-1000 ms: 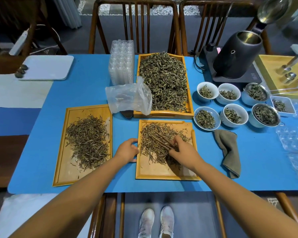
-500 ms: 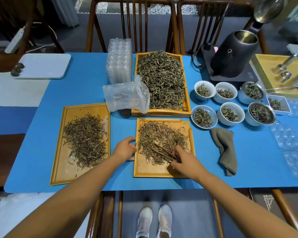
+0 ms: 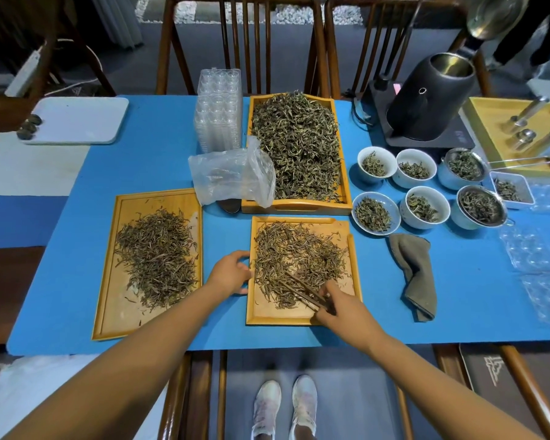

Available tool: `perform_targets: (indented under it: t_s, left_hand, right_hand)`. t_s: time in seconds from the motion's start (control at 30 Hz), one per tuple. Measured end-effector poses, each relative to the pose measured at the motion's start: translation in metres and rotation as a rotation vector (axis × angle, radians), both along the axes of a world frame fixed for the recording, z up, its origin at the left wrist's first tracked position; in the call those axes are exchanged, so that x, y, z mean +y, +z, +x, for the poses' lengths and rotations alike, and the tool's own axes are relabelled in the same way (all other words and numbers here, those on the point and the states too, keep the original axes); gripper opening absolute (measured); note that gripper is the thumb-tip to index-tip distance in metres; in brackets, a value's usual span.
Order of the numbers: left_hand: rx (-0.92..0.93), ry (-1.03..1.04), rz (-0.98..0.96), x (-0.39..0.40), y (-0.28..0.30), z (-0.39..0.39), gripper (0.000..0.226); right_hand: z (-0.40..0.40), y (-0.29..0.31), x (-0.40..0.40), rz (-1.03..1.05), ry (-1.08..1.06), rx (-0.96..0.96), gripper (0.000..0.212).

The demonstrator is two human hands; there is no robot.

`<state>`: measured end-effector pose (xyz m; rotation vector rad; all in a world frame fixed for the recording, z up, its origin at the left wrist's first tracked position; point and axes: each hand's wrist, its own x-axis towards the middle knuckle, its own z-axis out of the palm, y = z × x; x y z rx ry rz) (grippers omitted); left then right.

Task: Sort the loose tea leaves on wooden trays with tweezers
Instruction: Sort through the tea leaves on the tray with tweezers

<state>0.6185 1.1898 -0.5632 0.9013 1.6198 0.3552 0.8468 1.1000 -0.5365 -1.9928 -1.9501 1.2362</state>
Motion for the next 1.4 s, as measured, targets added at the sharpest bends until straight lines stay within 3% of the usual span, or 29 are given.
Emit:
perform_targets:
  t_s: [0.47, 1.0, 1.2, 1.4]
  left_hand:
    - [-0.005, -0.008, -0.004, -0.001, 0.002, 0.0, 0.052]
    - [0.011, -0.019, 0.004, -0.002, 0.004, -0.001, 0.054]
    - [0.009, -0.009, 0.0, -0.002, 0.004, 0.001, 0.053]
    - [0.024, -0.018, 0.006, -0.002, 0.005, 0.001, 0.052]
  right_hand:
    - [-0.009, -0.01, -0.021, 0.015, 0.083, 0.006, 0.019]
    - [-0.003, -0.006, -0.02, 0.047, -0.011, 0.066, 0.017]
    - [0.034, 0.002, -0.009, 0.093, -0.139, -0.002, 0.02]
    - [0.046, 0.0, -0.015, 0.027, -0.12, -0.053, 0.023]
